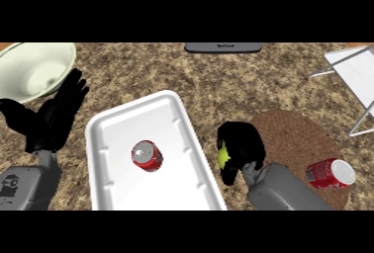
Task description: Pick the pear from the placemat and place it in the tiered shelf
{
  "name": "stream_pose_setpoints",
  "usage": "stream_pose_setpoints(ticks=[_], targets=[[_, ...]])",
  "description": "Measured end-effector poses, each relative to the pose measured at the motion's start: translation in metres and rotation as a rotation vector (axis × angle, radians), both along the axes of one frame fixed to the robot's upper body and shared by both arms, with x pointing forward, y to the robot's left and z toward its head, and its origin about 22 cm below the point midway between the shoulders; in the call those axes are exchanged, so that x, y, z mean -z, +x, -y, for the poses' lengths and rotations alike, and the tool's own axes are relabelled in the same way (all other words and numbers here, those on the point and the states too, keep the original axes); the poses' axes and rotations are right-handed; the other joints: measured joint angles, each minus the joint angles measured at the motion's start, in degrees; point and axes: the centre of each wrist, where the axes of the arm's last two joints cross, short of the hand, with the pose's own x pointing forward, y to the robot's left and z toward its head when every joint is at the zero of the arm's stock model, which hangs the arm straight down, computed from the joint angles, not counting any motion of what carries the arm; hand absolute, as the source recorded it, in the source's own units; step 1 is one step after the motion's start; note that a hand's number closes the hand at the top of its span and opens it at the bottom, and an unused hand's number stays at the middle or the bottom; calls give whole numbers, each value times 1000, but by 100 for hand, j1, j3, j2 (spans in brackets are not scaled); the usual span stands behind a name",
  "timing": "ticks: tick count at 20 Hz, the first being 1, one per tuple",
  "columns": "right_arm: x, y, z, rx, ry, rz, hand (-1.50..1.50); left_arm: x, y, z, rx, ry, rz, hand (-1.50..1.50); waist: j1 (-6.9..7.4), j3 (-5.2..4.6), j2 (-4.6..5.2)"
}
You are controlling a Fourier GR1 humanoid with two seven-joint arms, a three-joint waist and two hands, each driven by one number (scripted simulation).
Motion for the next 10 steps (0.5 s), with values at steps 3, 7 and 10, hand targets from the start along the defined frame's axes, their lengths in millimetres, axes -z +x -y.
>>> stream_pose_setpoints(ticks=[3,7,10], targets=[[-16,-15,-13,-5,135,87,150,1,-1,-3,-1,1,-6,0,-18,7,4],[-60,-27,-14,31,348,261,150,2,-2,-7,-14,1,-8,0,-78,12,-11],[-98,-35,-8,74,445,400,150,1,-3,-6,-11,1,-5,0,-74,11,-15]])
